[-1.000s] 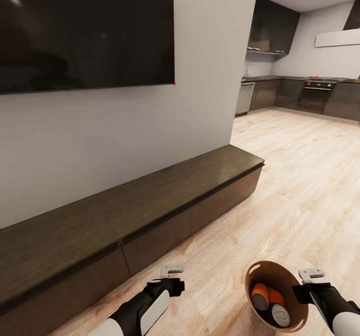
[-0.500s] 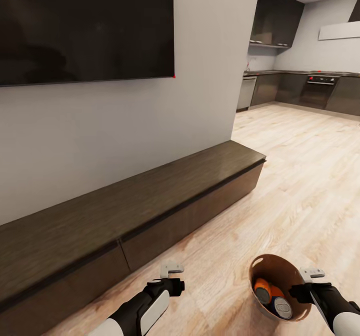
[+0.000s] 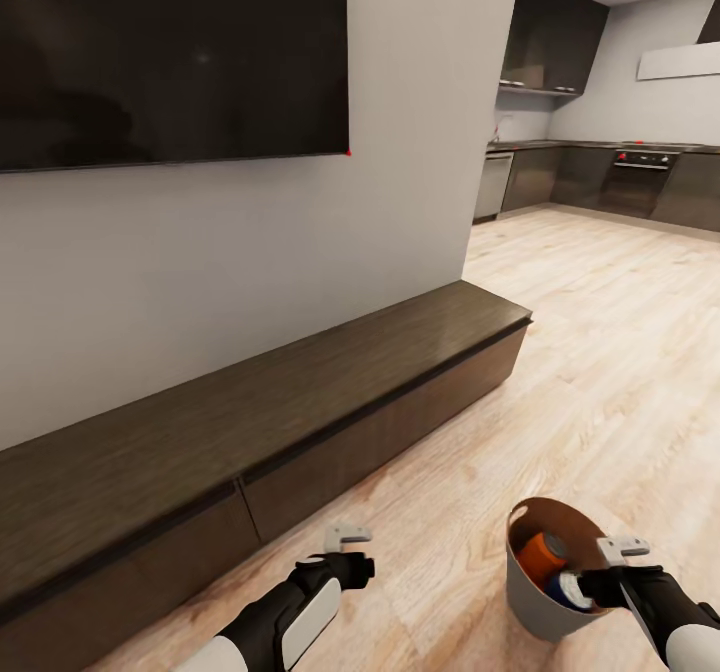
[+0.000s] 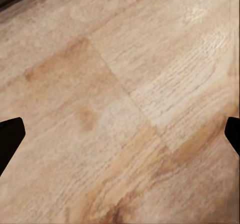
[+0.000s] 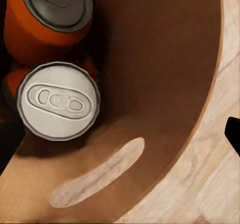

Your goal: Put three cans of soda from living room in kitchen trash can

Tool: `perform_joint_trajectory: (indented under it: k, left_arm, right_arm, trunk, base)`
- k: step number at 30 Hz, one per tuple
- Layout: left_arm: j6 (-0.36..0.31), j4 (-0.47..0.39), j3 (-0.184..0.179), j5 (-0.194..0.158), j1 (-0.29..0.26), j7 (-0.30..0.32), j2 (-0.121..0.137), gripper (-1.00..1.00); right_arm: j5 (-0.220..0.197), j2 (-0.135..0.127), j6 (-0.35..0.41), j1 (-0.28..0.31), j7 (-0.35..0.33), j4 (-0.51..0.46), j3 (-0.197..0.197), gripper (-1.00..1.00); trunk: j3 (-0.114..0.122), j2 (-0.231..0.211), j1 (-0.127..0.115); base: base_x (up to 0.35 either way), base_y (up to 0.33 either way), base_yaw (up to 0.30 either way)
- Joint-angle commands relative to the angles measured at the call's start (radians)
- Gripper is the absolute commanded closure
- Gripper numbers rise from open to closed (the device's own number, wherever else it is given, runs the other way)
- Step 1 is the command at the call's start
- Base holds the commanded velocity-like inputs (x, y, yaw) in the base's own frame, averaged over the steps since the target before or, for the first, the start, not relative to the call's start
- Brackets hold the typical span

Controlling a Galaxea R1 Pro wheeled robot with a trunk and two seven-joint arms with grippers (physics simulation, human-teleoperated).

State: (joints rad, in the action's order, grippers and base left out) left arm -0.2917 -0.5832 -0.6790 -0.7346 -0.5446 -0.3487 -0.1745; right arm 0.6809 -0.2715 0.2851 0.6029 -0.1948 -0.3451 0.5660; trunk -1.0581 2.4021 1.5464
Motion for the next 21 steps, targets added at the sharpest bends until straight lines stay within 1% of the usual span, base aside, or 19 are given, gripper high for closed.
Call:
perform_joint_trajectory:
  k: [1,6,21]
  left_arm:
    - [0.000,0.000,0.000,0.001,0.000,0.008,0.000,-1.00]
    - [0.000,0.000,0.000,0.002,0.000,0.032,0.000,-1.00]
    - [-0.001,0.000,-0.001,0.003,0.000,0.040,0.000,-1.00]
  right_arm:
    - [0.000,0.000,0.000,0.000,0.000,0.000,0.000,-1.00]
    - [0.000,0.001,0.000,0.000,0.000,0.000,0.000,-1.00]
    - [0.000,0.003,-0.001,0.000,0.000,0.000,0.000,-1.00]
  trunk:
    - [0.000,0.000,0.000]
    - [0.000,0.000,0.000]
    - [0.047,-0.105,-0.057]
  base:
    - [0.000,0.000,0.000]
    - [0.000,0.000,0.000]
    - [0.000,0.000,0.000]
